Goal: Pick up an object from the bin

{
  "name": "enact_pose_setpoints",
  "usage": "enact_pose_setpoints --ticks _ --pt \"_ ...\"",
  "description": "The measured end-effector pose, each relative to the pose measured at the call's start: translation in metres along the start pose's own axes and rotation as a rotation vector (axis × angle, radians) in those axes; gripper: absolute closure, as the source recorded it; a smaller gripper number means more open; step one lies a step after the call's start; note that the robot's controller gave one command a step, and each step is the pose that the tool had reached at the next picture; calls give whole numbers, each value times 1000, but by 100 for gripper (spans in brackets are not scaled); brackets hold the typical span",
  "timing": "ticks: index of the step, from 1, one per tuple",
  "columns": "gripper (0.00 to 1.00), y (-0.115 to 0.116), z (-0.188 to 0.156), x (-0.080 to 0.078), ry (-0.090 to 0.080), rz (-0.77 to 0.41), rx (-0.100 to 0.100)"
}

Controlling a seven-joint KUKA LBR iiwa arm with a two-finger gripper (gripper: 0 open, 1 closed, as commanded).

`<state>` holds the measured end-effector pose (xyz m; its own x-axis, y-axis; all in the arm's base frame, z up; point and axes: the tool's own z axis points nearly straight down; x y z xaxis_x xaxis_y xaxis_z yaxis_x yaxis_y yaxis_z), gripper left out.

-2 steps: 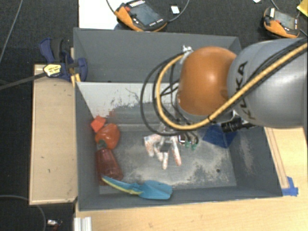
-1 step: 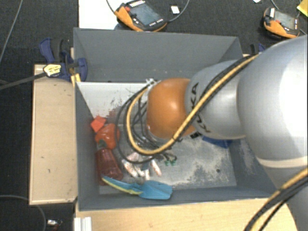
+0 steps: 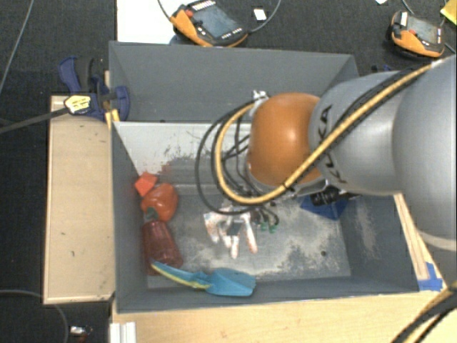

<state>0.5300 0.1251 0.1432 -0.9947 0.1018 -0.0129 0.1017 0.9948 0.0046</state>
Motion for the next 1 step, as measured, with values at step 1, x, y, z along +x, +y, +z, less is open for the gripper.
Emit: enact_pose_setpoints --ticks 1 --pt "0 4 -6 1 2 -63 1"
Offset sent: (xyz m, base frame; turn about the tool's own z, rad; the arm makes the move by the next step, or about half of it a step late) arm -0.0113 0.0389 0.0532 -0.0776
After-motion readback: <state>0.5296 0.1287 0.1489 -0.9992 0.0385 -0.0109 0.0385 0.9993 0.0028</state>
